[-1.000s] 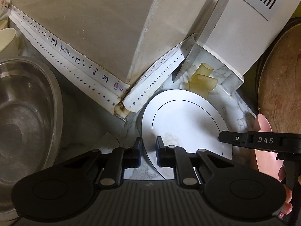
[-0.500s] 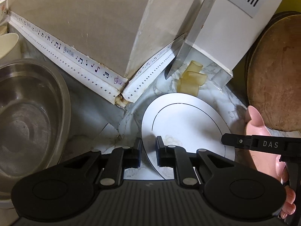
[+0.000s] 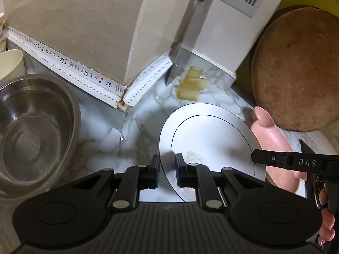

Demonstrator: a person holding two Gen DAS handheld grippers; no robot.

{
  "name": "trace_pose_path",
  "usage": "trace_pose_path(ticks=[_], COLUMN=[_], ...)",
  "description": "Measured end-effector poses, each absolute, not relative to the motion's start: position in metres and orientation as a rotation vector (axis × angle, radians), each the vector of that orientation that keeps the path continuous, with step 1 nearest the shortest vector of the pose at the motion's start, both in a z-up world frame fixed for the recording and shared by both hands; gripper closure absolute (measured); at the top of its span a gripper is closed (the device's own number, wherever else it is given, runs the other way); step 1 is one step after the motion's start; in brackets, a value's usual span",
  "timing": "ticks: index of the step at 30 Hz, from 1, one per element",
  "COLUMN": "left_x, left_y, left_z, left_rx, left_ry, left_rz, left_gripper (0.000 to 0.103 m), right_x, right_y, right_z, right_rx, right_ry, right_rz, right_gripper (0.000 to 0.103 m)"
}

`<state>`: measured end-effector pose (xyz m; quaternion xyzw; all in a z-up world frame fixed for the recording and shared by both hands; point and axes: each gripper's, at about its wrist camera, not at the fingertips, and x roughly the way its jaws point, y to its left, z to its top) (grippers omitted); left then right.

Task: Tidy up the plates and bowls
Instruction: 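Lift the small white plate with both grippers and carry it over the large plate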

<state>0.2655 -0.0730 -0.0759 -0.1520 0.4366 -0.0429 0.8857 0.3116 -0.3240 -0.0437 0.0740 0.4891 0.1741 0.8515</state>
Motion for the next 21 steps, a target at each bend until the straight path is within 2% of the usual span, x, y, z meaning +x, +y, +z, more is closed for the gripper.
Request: trace_pose_path(ticks=[21], left_x=[0.199], left_y=[-0.119], left_z=[-0.054], left_rx=[-0.212], left_ry=[0.923], left_rz=[-0.252], left_gripper=[0.09], right_x=[0.204], right_y=[-0.376], right_z=[-0.02], right_rx=[0.266], right_ry=[0.985], right_rz=[0.236], right_gripper=[0.092])
